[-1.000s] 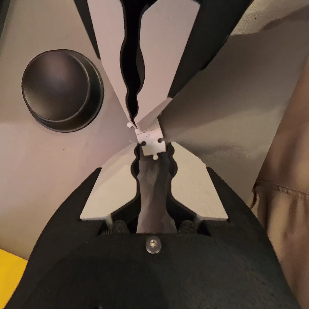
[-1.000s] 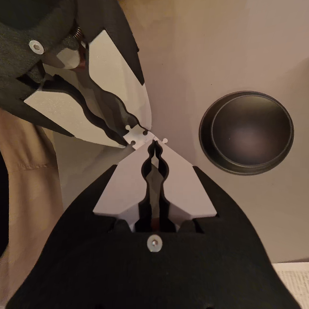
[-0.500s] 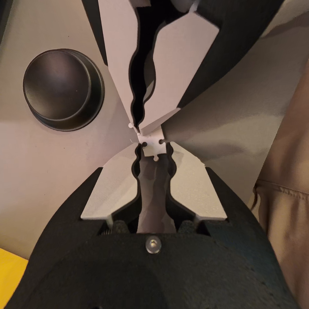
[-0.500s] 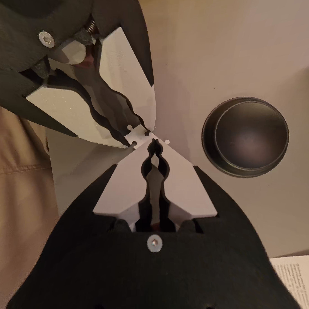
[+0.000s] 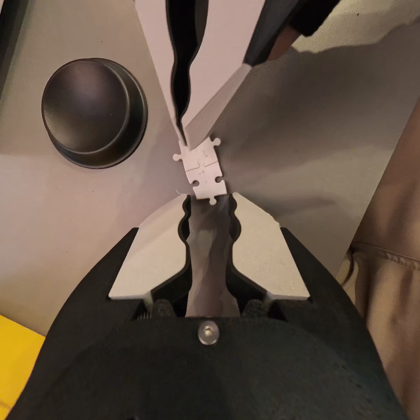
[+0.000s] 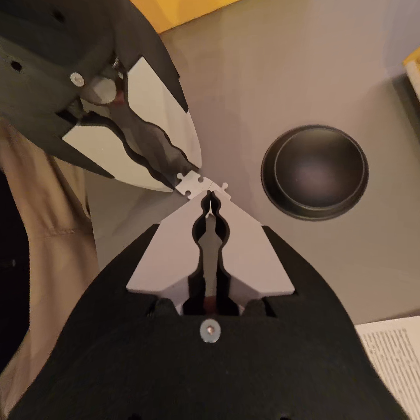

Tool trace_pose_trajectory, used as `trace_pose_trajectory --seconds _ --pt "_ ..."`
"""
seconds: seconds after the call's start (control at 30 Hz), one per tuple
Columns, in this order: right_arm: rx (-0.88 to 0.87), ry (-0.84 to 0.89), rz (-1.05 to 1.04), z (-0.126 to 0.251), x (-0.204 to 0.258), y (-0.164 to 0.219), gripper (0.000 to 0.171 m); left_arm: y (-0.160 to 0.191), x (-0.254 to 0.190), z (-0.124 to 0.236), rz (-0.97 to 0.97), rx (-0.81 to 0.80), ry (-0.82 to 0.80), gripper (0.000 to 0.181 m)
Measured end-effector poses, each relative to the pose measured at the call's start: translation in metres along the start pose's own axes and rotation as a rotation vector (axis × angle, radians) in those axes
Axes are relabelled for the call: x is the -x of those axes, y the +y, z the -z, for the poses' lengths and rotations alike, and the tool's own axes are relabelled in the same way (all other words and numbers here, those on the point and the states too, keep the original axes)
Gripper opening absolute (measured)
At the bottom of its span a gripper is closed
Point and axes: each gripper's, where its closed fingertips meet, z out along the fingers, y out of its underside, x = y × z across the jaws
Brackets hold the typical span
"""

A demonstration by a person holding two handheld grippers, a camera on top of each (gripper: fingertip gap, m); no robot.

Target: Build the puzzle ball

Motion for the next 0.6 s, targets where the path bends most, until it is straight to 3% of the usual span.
trace_pose_trajectory --seconds 0.6 --pt "0.062 0.02 0.031 -0.013 0.008 0.022 0.0 0.009 0.0 0.005 0.086 0.02 -0.07 0.038"
